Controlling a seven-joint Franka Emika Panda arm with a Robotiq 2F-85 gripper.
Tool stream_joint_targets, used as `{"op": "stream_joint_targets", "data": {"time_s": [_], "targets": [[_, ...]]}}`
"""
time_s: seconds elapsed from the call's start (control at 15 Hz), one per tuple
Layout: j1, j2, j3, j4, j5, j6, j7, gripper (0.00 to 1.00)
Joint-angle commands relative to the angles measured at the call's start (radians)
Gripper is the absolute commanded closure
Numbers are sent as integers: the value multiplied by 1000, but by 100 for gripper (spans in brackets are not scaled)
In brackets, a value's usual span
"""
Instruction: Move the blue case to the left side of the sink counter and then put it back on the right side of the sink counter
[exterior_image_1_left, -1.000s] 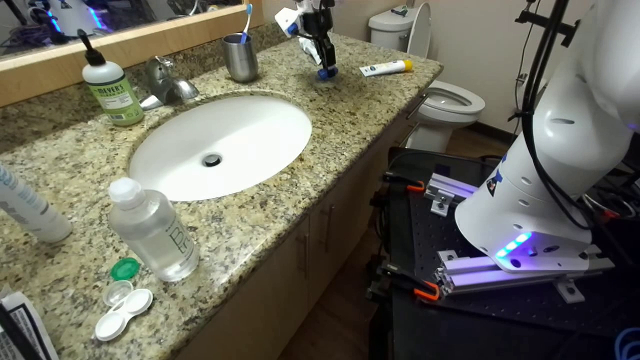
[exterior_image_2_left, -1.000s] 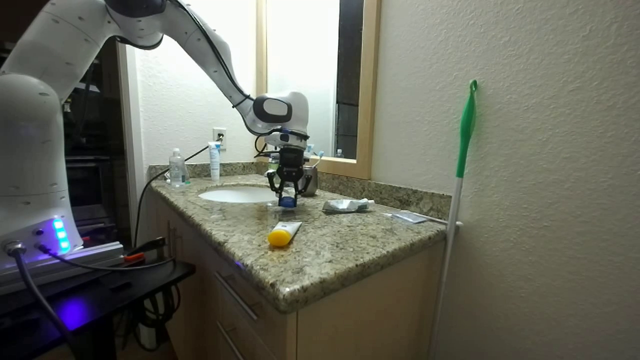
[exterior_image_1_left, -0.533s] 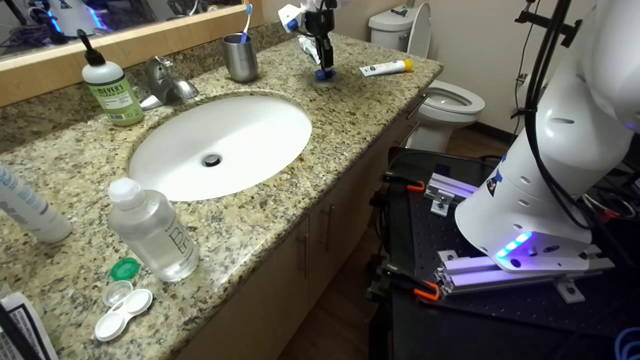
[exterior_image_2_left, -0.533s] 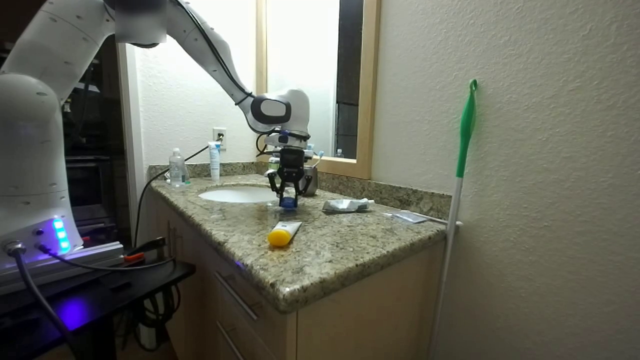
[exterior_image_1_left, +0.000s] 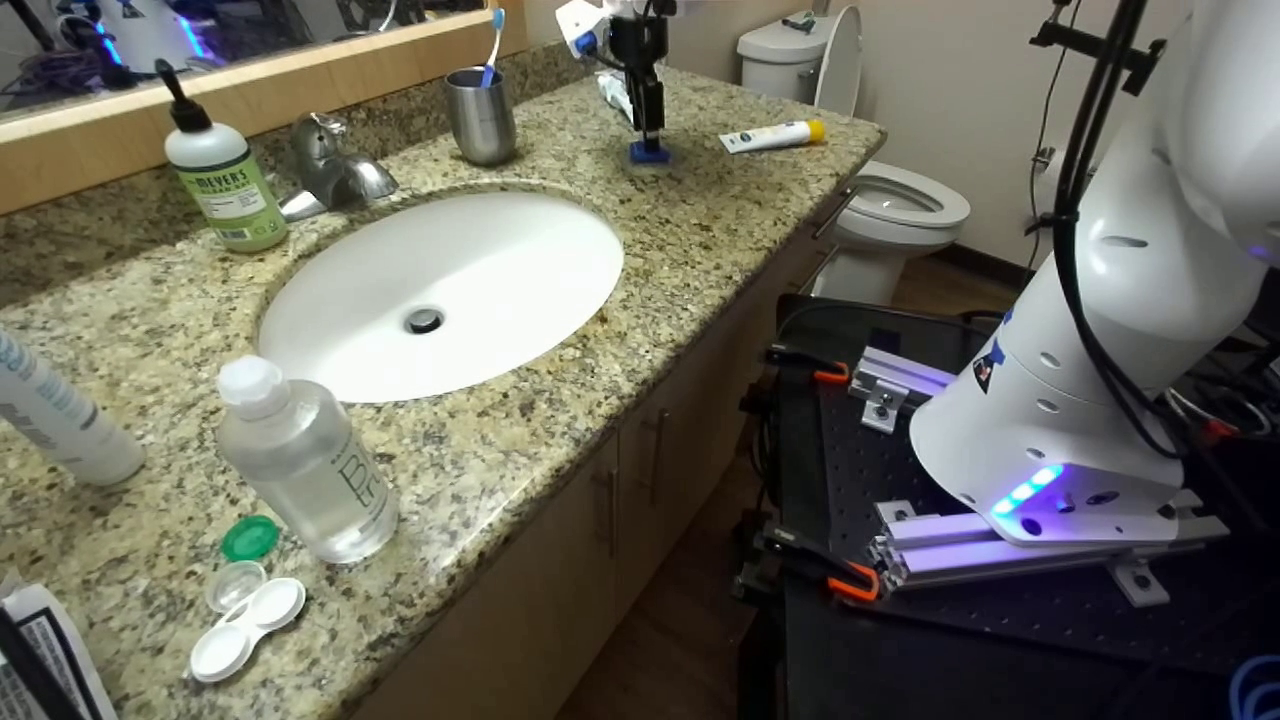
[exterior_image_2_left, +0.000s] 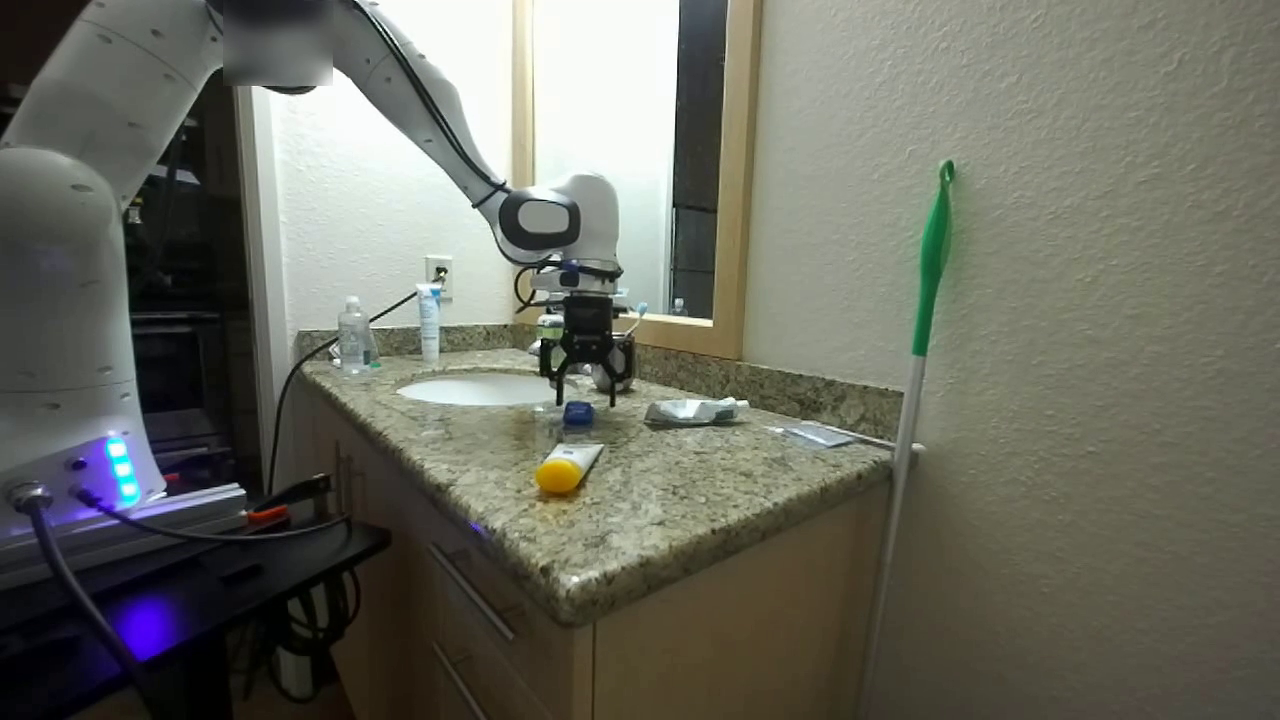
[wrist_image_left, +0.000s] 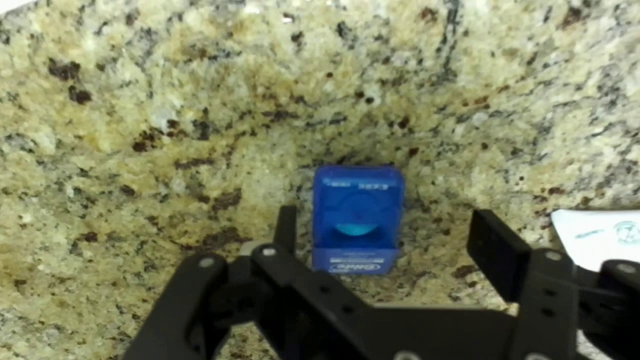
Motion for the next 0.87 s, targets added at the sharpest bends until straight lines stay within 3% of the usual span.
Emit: {"op": "stream_joint_targets", "data": {"time_s": [0.0,0.07,0.4,0.47,0.6,0.8], "targets": [[11,-74,5,-51,-18,97,-37,0],[31,-123,-23,-52,-53,80,-15,0],[3,-408,10,-126,-30,102,-212,0],[0,-269,4,-34,-39,82,-140,0],[-6,-370,13,-68,-37,79,-182,0],[-8,-409,17,-103,-36,81,-191,0]]}}
